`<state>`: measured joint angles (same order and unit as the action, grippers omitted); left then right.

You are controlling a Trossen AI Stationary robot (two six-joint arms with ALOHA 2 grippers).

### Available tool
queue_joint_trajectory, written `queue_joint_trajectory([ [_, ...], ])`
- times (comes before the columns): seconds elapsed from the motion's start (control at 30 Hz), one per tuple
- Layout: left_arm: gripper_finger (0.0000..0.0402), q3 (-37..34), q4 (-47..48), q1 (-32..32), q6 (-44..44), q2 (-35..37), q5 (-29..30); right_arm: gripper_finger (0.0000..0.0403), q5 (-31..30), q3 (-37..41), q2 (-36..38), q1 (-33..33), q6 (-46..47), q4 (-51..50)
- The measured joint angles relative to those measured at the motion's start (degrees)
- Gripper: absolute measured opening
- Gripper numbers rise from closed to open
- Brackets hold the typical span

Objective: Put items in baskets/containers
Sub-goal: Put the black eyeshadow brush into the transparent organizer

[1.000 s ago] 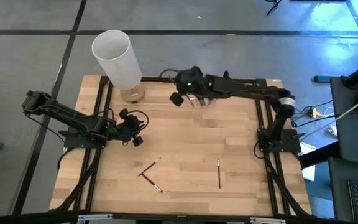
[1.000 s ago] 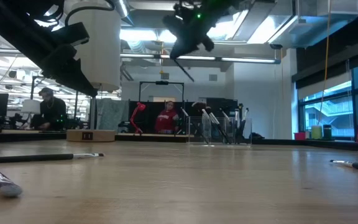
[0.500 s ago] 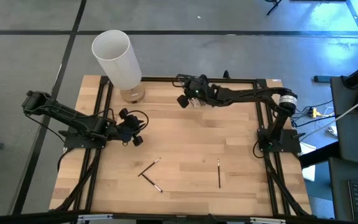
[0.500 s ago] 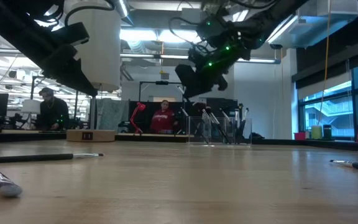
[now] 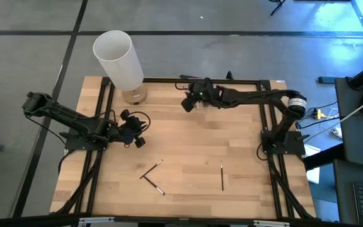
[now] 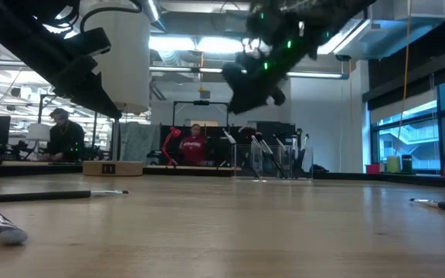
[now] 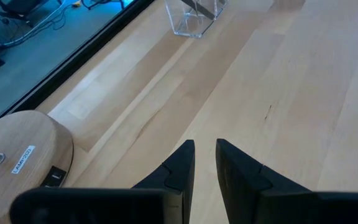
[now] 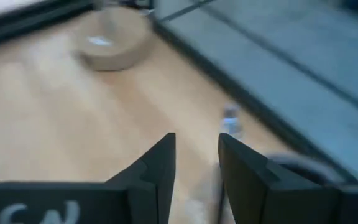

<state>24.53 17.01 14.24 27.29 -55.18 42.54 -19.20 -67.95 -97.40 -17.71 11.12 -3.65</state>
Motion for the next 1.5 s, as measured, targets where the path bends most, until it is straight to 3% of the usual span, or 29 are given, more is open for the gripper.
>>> queue_joint_trajectory([
  [0.2, 0.0061, 0.00, 0.15, 0.00, -0.39, 0.00, 1.07, 0.0121, 11.23, -6.31, 1.57, 4.99, 10.96, -20.72],
  [0.47, 0.0061, 0.00, 0.36, 0.00, 0.68, 0.00, 1.88, 0.0122, 15.14, -7.21, 1.55, 18.31, 37.50, -57.16],
  [0.77, 0.0061, 0.00, -0.73, 0.00, 0.47, 0.00, 4.39, 0.0122, 17.97, -6.70, -0.66, 31.26, 56.24, -59.55],
  [1.03, 0.0061, -0.07, -7.84, -1.94, -8.18, 0.00, 10.41, 0.0122, 18.81, -6.70, -3.38, 37.56, 67.36, -58.60],
  [1.23, 0.0061, -0.07, -14.42, -6.18, -16.76, 0.00, 6.43, 0.0122, 17.94, -6.68, -6.71, 41.09, 70.37, -56.45],
  [1.5, 0.0061, -0.07, -17.19, -11.56, -19.82, 0.00, -1.78, 0.0134, 14.42, -6.68, -8.05, 44.04, 74.45, -57.62],
])
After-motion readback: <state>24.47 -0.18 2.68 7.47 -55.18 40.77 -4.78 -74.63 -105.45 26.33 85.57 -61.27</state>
